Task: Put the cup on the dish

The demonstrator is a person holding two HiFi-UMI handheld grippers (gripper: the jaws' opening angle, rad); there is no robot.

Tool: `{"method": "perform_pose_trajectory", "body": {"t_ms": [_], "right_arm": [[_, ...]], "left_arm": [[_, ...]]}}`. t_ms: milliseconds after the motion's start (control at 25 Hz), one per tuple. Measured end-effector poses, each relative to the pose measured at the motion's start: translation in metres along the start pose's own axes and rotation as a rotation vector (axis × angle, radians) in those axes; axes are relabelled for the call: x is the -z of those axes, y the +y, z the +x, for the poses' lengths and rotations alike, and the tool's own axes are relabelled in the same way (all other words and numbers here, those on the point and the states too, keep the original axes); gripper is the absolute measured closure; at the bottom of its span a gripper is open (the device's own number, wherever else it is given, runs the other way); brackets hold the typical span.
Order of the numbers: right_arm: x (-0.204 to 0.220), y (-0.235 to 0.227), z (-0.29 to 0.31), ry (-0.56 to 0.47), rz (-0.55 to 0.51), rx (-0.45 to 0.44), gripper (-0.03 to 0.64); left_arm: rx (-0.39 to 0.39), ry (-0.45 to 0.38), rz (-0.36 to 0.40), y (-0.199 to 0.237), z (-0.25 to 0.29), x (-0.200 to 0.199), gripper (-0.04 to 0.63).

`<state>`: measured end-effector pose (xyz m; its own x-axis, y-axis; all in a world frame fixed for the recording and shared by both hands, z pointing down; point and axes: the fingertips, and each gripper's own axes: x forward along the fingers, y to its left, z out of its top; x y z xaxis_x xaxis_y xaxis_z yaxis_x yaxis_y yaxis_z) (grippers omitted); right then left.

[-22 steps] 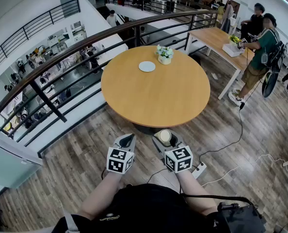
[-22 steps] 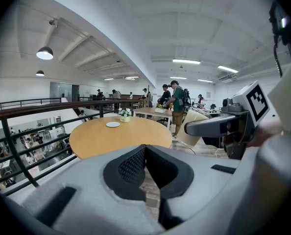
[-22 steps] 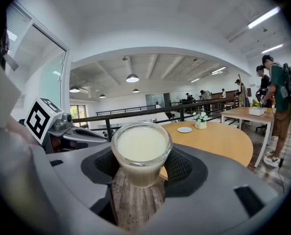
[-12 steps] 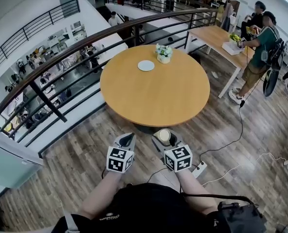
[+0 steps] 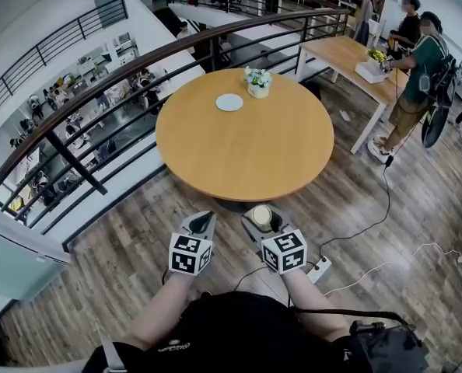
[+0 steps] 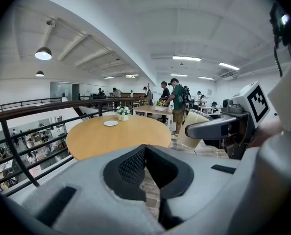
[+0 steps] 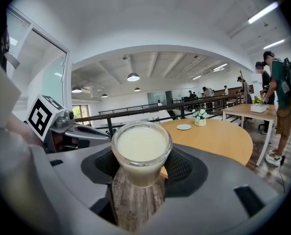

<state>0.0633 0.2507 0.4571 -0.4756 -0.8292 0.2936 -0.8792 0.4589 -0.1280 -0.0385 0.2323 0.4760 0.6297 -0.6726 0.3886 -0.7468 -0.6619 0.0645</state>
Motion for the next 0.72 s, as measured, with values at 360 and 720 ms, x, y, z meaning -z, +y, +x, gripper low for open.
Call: {"method": "perform_pose_trajectory", "body": {"t_ms": [360, 720], "right_arm": [[0.019, -0.026, -0.015, 0.02, 0.002, -0.041, 0.359], [0.021, -0.043, -0.021, 0.017, -0.011, -0.064, 0.359]], "left_arm": [[-0.044, 0.006, -0.009, -0.024, 0.016, 0.002, 0.595], [-0.06, -0.009, -0.013, -0.039, 0.031, -0.002, 0.595]]}}
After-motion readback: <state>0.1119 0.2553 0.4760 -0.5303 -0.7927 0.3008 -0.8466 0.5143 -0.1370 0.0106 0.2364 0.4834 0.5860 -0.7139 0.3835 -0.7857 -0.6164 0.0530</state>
